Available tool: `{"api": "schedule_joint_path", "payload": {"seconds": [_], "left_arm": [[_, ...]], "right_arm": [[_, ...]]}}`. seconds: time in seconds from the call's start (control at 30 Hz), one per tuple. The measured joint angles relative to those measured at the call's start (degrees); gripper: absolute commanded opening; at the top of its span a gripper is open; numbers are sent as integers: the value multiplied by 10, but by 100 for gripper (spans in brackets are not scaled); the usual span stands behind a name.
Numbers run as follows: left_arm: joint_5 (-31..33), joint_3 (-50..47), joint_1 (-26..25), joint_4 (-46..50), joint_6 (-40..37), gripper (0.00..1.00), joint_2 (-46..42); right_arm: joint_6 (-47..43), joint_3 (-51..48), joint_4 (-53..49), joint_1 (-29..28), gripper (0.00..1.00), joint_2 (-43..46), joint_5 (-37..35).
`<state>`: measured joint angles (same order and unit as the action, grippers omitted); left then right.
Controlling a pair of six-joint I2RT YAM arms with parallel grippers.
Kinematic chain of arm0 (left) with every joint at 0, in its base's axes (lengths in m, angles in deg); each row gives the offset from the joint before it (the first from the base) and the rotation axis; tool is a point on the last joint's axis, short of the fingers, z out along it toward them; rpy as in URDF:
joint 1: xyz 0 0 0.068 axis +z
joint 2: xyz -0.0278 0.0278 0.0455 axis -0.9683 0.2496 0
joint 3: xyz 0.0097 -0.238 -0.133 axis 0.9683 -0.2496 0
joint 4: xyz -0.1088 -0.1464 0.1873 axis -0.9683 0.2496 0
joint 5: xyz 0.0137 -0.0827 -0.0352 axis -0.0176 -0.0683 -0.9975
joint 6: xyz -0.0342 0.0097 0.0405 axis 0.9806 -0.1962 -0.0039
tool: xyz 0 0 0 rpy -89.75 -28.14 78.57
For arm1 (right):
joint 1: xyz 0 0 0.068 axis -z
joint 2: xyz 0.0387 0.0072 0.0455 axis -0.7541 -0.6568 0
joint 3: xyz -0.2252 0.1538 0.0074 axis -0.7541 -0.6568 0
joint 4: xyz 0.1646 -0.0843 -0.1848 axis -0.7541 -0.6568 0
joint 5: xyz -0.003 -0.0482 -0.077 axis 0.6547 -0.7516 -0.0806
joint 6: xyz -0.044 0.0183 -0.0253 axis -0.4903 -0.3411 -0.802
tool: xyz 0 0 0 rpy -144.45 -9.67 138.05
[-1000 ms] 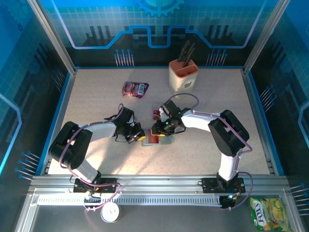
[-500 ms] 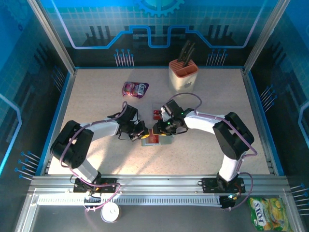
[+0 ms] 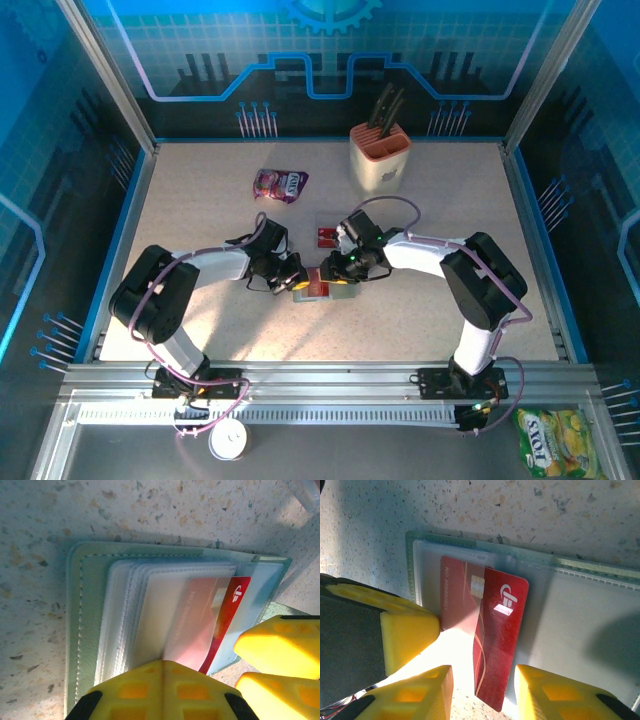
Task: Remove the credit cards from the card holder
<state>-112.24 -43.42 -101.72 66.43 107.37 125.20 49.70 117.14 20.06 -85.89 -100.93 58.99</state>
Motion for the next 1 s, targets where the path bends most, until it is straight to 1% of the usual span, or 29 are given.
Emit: {"api": "schedule_joint_path", "payload": {"seconds": [0.4,0.73,0.87,1.0], "left_arm": [[0,0,0,0,0,0,0],[1,0,0,0,0,0,0],[0,0,0,0,0,0,0],[0,0,0,0,0,0,1]], "right_arm": [[10,-9,26,4,39,-7,7],[24,-11,49,7,39,-23,30],[33,-18,64,7,37,-23,39],[48,-29,89,12,34,-23,54]]}}
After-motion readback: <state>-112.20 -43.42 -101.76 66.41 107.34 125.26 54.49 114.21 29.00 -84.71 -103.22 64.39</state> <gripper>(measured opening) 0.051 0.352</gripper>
